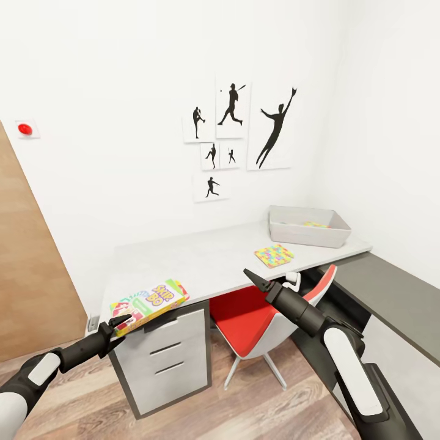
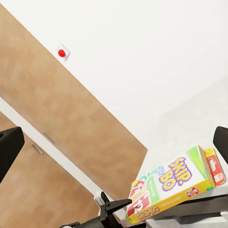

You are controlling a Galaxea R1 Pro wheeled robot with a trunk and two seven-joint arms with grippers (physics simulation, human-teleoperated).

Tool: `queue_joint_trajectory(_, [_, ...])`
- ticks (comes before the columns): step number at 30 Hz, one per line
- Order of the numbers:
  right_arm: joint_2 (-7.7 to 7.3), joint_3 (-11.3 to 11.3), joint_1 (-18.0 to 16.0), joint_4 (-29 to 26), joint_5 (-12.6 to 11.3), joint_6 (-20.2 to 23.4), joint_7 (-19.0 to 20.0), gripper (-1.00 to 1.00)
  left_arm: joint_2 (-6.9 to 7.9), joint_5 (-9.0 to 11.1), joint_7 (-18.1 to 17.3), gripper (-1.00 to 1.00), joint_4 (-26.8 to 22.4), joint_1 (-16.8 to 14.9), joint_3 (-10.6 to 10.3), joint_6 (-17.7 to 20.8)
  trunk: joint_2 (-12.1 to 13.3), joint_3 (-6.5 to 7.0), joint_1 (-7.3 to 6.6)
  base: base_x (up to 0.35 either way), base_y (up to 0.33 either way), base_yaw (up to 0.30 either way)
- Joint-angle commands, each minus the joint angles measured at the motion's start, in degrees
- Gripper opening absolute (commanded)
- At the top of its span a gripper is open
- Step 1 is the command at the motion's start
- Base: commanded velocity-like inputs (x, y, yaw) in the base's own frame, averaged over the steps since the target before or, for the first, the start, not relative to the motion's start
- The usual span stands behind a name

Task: Put all the toys in the child's room - the three board games (two on the bed and one on the table), the two jigsaw puzzles on the table, and the tennis ball on the table - inside the toy box on the table in the child's room.

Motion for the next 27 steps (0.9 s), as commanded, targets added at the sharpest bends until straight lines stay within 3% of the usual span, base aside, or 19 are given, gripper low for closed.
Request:
queue_joint_trajectory(1, [-0.03, 0.0, 0.0, 0.0, -0.4, 0.3, 0.0, 1.0, -0.01, 0.1, -0.1, 1.0, 0.0, 0.0, 0.2, 0.3, 0.0, -0.06, 0.0, 0.0, 0.0, 0.0])
queue_joint_trajectory(27, [-0.03, 0.0, 0.0, 0.0, -0.4, 0.3, -0.1, 1.0, 0.0, 0.1, 0.0, 1.0, 0.0, 0.0, 0.2, 0.3, 0.0, -0.06, 0.0, 0.0, 0.0, 0.0])
